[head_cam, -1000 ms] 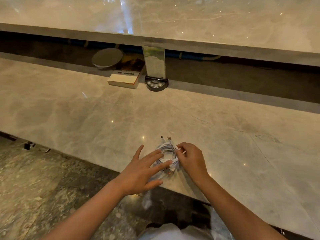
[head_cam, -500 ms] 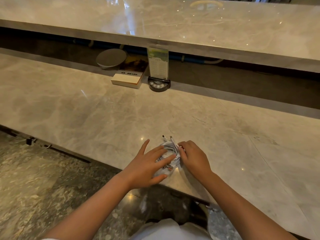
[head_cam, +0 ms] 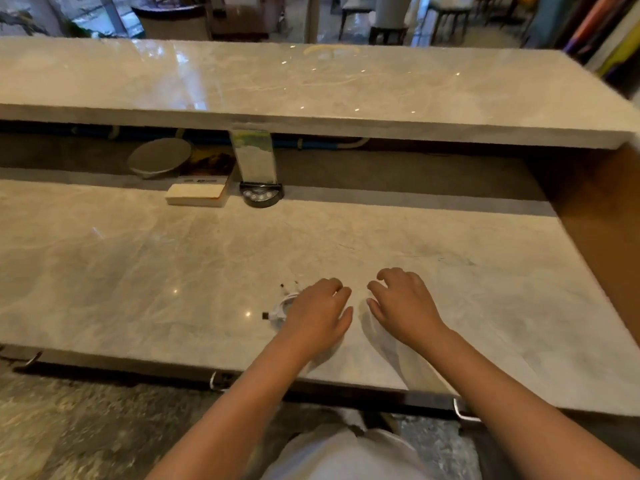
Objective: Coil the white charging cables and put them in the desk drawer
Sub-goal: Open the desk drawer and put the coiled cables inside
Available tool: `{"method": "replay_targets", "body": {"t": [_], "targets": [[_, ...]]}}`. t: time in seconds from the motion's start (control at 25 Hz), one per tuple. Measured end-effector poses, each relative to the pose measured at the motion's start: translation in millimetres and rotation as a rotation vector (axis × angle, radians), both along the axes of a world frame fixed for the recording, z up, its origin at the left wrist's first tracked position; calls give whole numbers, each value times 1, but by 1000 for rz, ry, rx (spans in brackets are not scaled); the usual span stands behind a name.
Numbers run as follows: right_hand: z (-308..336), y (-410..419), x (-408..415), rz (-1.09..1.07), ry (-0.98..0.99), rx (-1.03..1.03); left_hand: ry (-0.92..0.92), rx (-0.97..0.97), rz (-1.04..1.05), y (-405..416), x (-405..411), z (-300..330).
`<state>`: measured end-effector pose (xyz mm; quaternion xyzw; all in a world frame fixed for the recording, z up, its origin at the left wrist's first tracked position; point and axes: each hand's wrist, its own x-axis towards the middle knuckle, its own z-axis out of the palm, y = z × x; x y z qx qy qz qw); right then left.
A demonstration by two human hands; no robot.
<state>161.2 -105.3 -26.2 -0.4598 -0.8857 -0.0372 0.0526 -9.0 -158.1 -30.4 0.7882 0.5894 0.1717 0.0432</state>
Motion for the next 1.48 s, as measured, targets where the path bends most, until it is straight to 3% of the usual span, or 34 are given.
{"method": "replay_targets", "body": {"t": [0.2,0.32,0.6,0.72,0.92,1.12,1.36,1.48], "targets": [[0,-47,69,-236,53,49,8,39,-100,-3,66,-15],[-7,-80,109,-311,37,11,29,-35,-107,-20,96,-26],[-40,-135,183,-265,53,-91,138,-77,47,-44,129,-50],[-65,-156,207,-216,-3,-135,190,-178,133,-48,128,-68],[-125,-167,214,-219,-15,-209,253,-340,281,-50,105,-96],[-174,-149,198,-297,-89,-247,246,-306,299,-48,103,-102],[-186,-163,197,-302,-50,-223,244,-320,307,-49,104,-103],[-184,-185,202,-270,-51,-316,240,-327,307,-49,104,-100]]}}
